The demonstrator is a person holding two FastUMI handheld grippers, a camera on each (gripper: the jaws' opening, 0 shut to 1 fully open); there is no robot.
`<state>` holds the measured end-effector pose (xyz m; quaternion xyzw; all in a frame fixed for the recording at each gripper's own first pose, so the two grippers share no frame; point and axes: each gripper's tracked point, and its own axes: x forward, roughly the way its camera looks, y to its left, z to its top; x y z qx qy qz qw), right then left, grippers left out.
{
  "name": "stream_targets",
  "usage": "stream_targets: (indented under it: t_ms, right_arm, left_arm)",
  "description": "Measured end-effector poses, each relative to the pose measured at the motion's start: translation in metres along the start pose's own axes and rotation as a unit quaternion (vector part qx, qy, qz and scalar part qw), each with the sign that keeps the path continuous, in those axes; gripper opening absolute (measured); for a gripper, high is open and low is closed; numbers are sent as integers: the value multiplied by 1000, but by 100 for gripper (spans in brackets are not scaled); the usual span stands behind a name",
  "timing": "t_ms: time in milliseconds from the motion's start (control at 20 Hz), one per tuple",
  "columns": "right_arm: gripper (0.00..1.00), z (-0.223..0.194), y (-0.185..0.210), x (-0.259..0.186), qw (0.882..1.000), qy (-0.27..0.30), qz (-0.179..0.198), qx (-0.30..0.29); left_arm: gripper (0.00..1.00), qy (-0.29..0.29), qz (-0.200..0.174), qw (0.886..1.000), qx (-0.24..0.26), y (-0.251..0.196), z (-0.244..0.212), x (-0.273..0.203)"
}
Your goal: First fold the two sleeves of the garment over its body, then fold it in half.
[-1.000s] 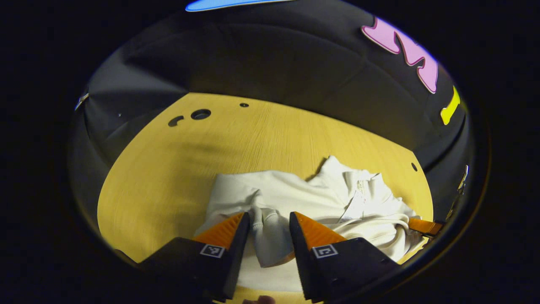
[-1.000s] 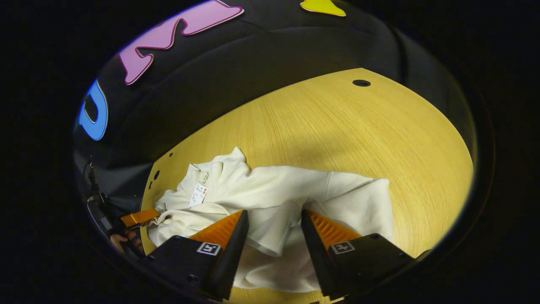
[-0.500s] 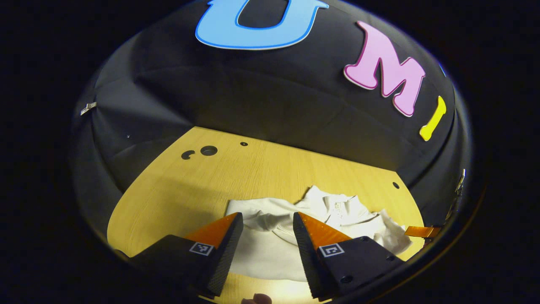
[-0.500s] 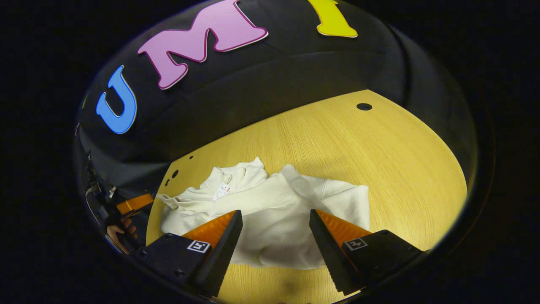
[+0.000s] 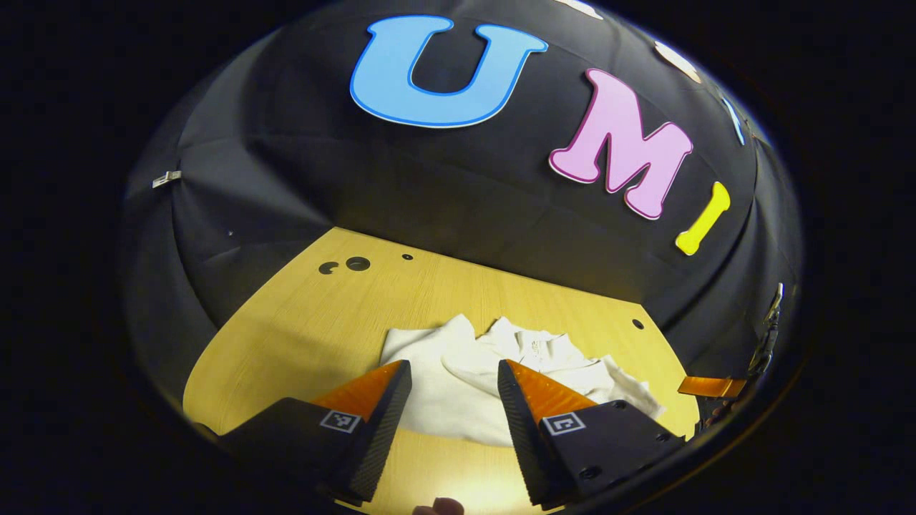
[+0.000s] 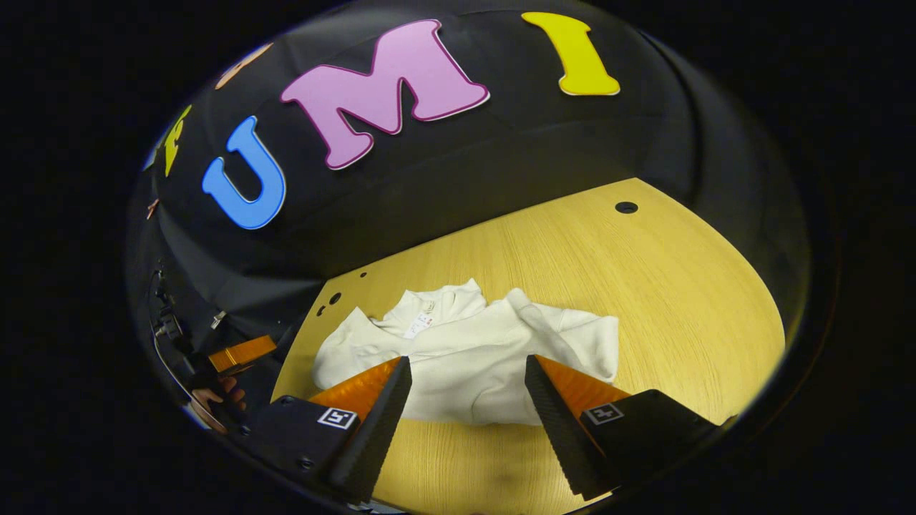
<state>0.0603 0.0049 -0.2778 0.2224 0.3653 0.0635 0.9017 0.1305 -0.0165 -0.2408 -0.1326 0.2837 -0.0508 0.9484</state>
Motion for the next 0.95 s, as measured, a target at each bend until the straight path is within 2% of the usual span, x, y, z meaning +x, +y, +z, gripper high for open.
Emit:
stream_targets:
  t_ms: [450, 600, 950]
  right_arm:
    - [98, 10, 28, -38, 999, -25, 33, -20]
    - [98, 4, 28, -48, 998, -29, 31, -39]
    - [98, -15, 35, -66, 999, -22, 38, -30]
  left_arm:
    - [77, 6, -33, 999, 1, -38, -16, -53]
    - [77, 14, -32, 999, -5, -41, -29, -66]
    - [77, 32, -35, 999, 8, -39, -52, -78]
